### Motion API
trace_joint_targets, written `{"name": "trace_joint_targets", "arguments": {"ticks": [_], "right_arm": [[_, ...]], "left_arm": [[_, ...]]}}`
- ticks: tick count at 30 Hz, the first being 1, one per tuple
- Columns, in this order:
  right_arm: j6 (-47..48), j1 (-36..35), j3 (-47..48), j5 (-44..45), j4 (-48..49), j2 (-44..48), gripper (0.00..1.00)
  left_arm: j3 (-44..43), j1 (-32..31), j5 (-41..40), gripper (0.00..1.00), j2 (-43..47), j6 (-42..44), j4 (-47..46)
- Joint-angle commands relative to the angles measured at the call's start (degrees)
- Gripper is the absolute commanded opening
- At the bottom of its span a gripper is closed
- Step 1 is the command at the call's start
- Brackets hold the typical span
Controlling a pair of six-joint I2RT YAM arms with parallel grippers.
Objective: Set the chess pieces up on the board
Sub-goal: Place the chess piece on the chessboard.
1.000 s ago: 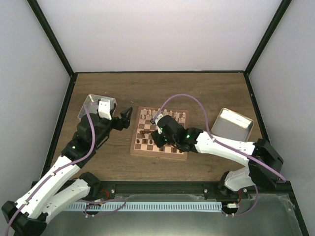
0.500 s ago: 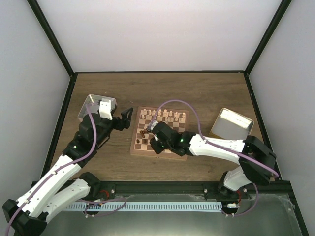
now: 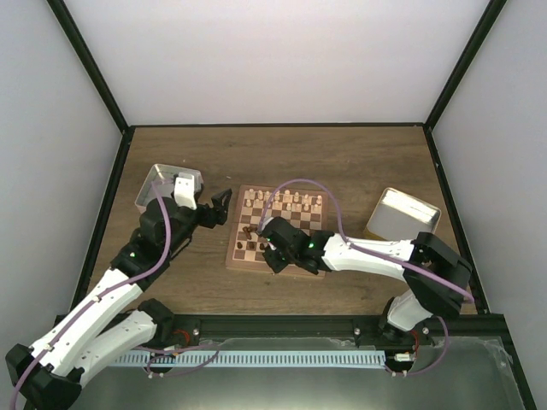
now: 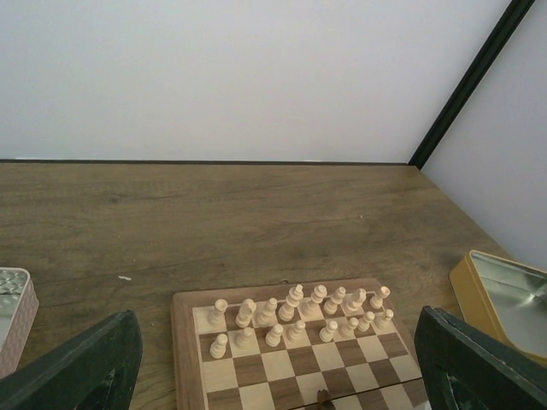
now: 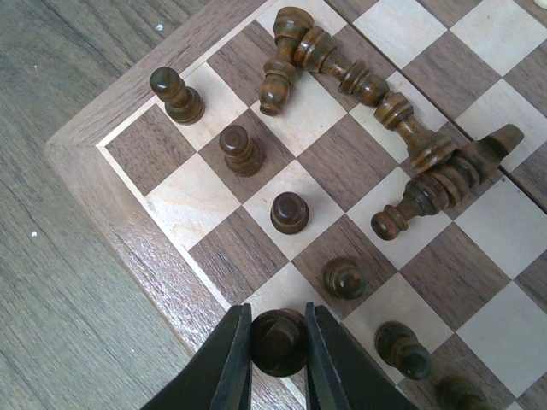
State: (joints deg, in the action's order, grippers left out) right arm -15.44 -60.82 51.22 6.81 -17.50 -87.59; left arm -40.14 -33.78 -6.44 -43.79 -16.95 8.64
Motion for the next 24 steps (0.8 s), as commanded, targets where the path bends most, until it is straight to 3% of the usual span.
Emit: {"name": "trace_joint_targets", "arguments": {"ticks": [1, 24], "right_arm": [[0.7, -0.5, 0.6, 0.1, -0.6, -0.8, 0.17], [-1.9, -0.6, 3.8, 1.4, -1.1, 0.9, 0.27]], "left_arm": [[0.7, 0.1, -0.6, 0.89, -0.1, -0.4, -1.3], [0.9, 0.1, -0.6, 0.89, -0.2, -0.4, -1.6]]}}
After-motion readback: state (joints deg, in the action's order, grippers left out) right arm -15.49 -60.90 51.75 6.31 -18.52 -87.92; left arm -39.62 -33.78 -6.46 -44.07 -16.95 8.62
